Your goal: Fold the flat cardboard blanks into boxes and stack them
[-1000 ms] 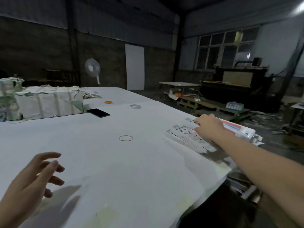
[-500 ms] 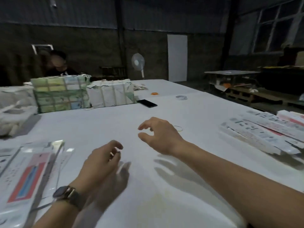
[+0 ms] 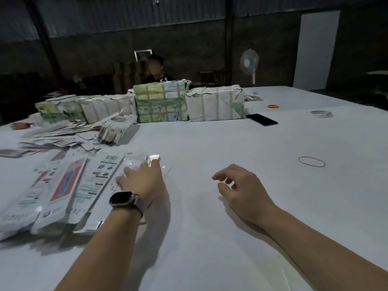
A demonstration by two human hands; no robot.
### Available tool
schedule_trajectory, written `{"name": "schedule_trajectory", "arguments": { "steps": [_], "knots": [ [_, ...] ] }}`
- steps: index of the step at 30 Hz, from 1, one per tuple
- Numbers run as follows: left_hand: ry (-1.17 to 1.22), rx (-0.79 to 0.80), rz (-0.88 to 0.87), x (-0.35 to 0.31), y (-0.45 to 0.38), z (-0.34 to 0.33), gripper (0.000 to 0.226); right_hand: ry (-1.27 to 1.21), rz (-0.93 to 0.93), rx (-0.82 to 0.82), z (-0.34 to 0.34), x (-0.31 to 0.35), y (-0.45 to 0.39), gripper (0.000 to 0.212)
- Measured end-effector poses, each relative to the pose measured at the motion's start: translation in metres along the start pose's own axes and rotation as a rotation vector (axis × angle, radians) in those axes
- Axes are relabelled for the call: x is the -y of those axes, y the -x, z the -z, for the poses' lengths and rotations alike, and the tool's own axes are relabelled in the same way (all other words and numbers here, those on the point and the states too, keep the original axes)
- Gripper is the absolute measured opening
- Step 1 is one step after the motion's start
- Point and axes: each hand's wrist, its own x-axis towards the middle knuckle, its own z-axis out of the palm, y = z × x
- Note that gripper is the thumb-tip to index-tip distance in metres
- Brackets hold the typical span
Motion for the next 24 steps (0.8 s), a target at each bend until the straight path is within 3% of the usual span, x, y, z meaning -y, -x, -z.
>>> {"name": "schedule_trajectory", "arguments": {
  "steps": [9, 13, 18, 21, 23, 24],
  "knots": [
    [0.024, -0.012, -0.136, 0.006, -0.002, -0.002, 0.058, -0.043, 0.014, 0.023, -0.003, 0.004, 0.004, 0.022],
    [0.056, -0.184, -0.146, -0.004, 0.004, 0.006, 0.038, -0.046, 0.002, 0.027, -0.002, 0.005, 0.004, 0.023],
    [0.217, -0.485, -0.334, -0.036, 0.042, 0.034, 0.061, -0.146, -0.043, -0.024, -0.001, 0.006, 0.003, 0.024],
    [0.461, -0.737, -0.589, -0.052, 0.069, 0.046, 0.059, -0.322, -0.089, -0.066, 0.002, 0.01, 0.0, 0.029],
    [0.779, -0.733, -0.653, -0.059, 0.077, 0.048, 0.057, -0.499, -0.112, -0.074, 0.006, 0.016, -0.003, 0.043],
    [0.972, -0.645, -0.669, -0.063, 0.079, 0.048, 0.058, -0.561, -0.102, -0.076, 0.007, 0.019, -0.004, 0.047]
  ]
}}
